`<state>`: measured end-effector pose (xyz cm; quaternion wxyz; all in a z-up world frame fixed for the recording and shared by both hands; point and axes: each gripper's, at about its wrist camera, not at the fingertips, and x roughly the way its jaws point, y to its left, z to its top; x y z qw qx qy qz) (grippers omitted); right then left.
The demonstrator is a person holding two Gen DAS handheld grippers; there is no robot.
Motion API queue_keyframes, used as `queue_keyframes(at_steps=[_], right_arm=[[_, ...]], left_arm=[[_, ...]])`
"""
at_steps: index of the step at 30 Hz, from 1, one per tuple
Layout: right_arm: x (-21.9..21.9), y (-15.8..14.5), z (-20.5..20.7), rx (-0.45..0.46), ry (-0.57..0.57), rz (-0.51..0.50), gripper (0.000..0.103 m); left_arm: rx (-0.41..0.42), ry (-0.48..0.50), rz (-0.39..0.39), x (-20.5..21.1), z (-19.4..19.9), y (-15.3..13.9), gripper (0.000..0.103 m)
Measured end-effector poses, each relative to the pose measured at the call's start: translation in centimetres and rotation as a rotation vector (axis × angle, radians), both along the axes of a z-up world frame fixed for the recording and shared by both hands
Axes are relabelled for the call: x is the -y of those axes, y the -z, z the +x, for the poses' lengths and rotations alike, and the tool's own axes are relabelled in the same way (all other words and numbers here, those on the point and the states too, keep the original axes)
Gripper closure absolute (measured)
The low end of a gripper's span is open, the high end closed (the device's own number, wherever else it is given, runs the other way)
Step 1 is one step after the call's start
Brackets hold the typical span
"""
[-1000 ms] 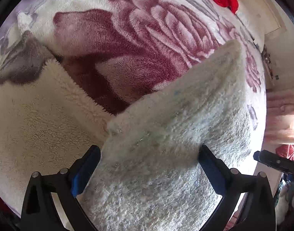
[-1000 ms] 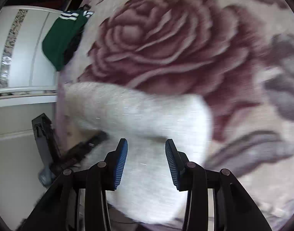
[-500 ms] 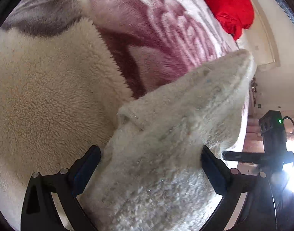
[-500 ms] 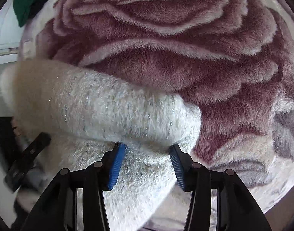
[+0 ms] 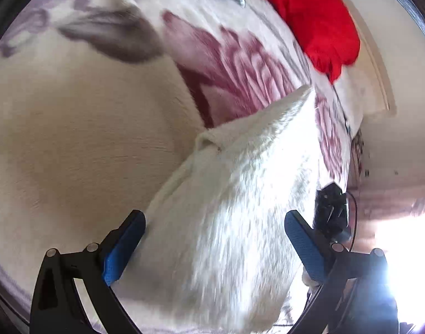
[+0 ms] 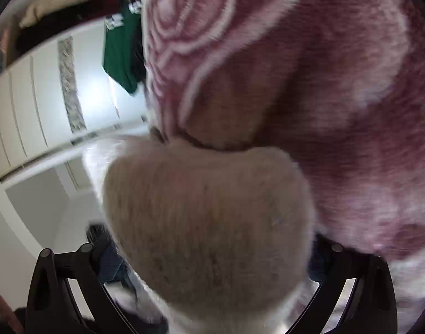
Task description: Fold large clothes
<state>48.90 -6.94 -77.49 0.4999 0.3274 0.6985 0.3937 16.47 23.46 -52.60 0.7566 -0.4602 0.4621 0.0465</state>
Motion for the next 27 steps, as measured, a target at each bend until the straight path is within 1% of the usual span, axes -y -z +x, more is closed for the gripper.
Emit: queue_keyframes(at_steps=[1,3,4,5,6,7,9,10,11,12,13,14,16,18,19,20,21,22,23,24,25,26,27], right_arm=[[0.3,-0.6,-0.6,0.013,0.052,-0.019,0.009],[2.0,-1.7,-2.2,0.018,0.191,-0.061,0.02],[3.1,-2.5,-3.5,0.038,0.269,-0.079,0.022],[4.2,-3.2,-5.1,0.042,0.34,-0.09,0.022],[5.5,-4.0,-7.3,0.036,0.425,-0.106,0.023],[6.8,-5.0,-9.9,0.041,0.52,-0.127,0.023],[9.1,-6.4,-15.8,0.033,0.682,-0.16,0.023],[10.9,-6.9,-18.6,0.003,0.754,-0.17,0.021],[11.7,-6.7,-21.7,-0.031,0.797,-0.194,0.02],[12.1,-5.9,-23.8,-0.078,0.807,-0.213,0.015],[12.9,-5.1,-25.2,-0.136,0.781,-0.247,0.011],[13.1,-4.5,-26.2,-0.186,0.731,-0.299,0.01],[13.7,-4.6,-26.3,-0.197,0.612,-0.351,0.01],[14.3,-6.7,-25.3,-0.133,0.489,-0.409,0.009],[14.7,-8.5,-24.3,-0.063,0.417,-0.468,0.009],[15.2,-10.2,-23.4,0.005,0.372,-0.503,0.009],[15.7,-12.3,-22.1,0.086,0.326,-0.52,0.009],[15.8,-14.1,-20.4,0.158,0.268,-0.53,0.009],[15.0,-15.4,-18.8,0.223,0.203,-0.538,0.009],[14.0,-16.2,-17.3,0.285,0.135,-0.535,0.009],[12.5,-16.7,-15.7,0.339,0.051,-0.53,0.009],[10.4,-16.5,-14.3,0.394,-0.05,-0.516,0.009],[8.3,-16.3,-13.0,0.416,-0.126,-0.496,0.009]], left_arm=[[0.002,-0.019,0.009,0.2,-0.3,-0.4,0.001],[0.005,-0.054,0.031,-0.1,-2.6,-1.6,0.001],[-0.001,-0.068,0.045,0.0,-3.7,-2.1,0.001],[-0.01,-0.075,0.063,0.1,-5.3,-2.7,0.001],[-0.019,-0.078,0.071,0.1,-5.9,-2.9,0.001],[-0.026,-0.078,0.077,0.1,-6.9,-3.1,0.001],[-0.04,-0.059,0.09,0.5,-7.4,-2.8,0.001],[-0.054,-0.042,0.097,0.9,-7.2,-2.3,0.001],[-0.063,-0.03,0.097,1.4,-6.4,-1.8,0.001],[-0.07,-0.022,0.092,1.8,-6.2,-1.3,0.001],[-0.072,-0.004,0.081,2.4,-5.6,-0.5,0.001],[-0.073,0.018,0.074,3.0,-4.8,0.0,0.001],[-0.066,0.059,0.093,4.0,-3.1,0.7,0.001],[-0.05,0.103,0.112,5.0,-1.6,1.0,0.001],[-0.047,0.116,0.124,5.5,-0.8,1.1,0.001],[-0.036,0.128,0.123,5.7,-0.6,1.1,0.001],[-0.025,0.14,0.131,6.0,-0.1,1.3,0.006],[-0.018,0.144,0.153,6.3,0.6,1.5,0.015],[0.011,0.152,0.142,6.5,1.0,1.6,0.048],[0.004,0.142,0.152,6.5,1.1,1.7,0.06],[0.007,0.132,0.16,6.3,0.9,1.7,0.064],[0.023,0.12,0.154,6.0,0.9,1.7,0.072],[0.032,0.112,0.149,5.7,0.9,1.8,0.076]])
